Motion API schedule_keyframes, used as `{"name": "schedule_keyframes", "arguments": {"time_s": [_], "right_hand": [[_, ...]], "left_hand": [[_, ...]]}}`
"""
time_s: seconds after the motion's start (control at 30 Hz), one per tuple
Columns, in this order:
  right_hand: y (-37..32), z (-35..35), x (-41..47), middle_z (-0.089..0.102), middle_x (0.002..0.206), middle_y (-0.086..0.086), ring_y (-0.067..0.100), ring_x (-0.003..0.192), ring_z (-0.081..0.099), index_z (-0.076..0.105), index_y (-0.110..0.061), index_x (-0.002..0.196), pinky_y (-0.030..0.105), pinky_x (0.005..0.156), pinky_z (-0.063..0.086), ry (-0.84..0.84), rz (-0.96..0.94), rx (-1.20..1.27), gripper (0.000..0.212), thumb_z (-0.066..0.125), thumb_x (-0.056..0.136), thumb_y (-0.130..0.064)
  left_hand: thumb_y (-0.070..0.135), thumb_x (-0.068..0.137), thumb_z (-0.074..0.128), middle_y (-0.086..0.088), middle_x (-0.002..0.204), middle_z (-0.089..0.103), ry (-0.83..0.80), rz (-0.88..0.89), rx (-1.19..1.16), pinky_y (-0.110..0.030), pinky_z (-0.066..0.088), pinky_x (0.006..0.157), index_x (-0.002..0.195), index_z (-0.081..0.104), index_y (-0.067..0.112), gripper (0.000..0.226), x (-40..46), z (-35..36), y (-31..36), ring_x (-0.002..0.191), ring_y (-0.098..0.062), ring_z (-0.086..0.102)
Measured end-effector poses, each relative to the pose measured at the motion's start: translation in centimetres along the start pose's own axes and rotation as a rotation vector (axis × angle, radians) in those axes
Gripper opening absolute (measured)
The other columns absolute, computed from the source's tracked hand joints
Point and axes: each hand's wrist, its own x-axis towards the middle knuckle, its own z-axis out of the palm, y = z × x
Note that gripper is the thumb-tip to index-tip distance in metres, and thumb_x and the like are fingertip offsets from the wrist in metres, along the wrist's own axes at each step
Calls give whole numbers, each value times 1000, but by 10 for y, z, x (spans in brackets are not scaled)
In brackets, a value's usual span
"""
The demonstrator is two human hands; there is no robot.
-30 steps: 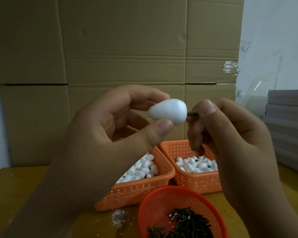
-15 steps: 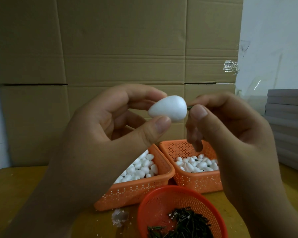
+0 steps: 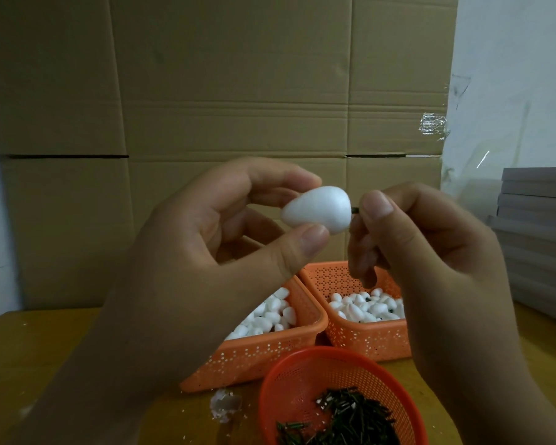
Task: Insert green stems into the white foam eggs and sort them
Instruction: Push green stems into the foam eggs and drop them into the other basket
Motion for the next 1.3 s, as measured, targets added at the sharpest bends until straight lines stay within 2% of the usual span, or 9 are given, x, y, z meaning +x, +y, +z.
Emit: {"name": "schedule_keyframes", "arguments": {"time_s": [0.27,0.37,0.5,0.6,0.8,0.9,1.1,1.17,1.3], "right_hand": [[0,0,1,60,60,-3,6,53,56,63,-19,69,19,53,45,13,-5,-44,21,58,84,-32],[0,0,0,62,62,-3,7,55,57,64,-20,73,20,55,45,45,-89,-164,19,60,85,-34],[1,3,-3,62,71,-9,6,65,59,63,-23,82,15,60,43,63,-252,-410,8,67,89,-26],[3,3,-3,62,87,-5,12,83,61,65,-20,90,29,70,48,19,-342,-481,2,63,90,-19],[4,2,0,59,99,-1,12,101,58,69,-20,99,22,88,42,-107,-367,-565,18,66,85,-10],[5,6,-1,61,103,-6,12,103,61,59,-27,111,25,87,47,-123,-286,-408,32,66,84,-12],[2,3,0,71,92,-3,11,84,68,66,-27,96,25,74,56,-101,48,-41,18,66,79,-33],[1,4,0,71,92,-3,12,85,69,66,-26,95,26,74,57,-83,12,-102,17,65,79,-32],[2,4,-2,65,91,-6,16,88,64,65,-24,100,27,75,53,-63,-182,-419,19,69,83,-30]], "left_hand": [[26,66,74,4,100,73,-4,-6,16,-16,51,68,96,70,23,31,1,0,-2,83,-5,68],[30,69,72,9,99,73,-30,7,87,-23,56,67,95,69,33,27,-3,0,-3,77,-8,70],[37,73,73,17,100,71,-36,51,246,-29,55,66,96,64,44,26,-5,1,-5,81,-9,70],[38,73,73,19,98,69,-10,81,301,-27,54,64,96,62,46,26,-4,2,-6,83,-7,69],[52,69,60,15,87,65,-28,86,381,-26,54,60,101,61,46,33,-5,3,-7,70,-9,64],[52,69,61,13,93,67,-18,97,335,-32,55,59,102,60,47,34,-4,4,-7,67,-10,64],[52,71,67,6,92,70,32,102,263,-29,52,53,101,62,45,32,-4,2,-7,59,-11,63],[53,72,68,8,91,68,40,106,330,-32,54,53,101,62,45,31,-4,2,-7,60,-12,62],[49,75,64,21,96,61,81,156,519,-24,52,60,99,58,48,24,-5,3,-7,75,-7,62]]}}
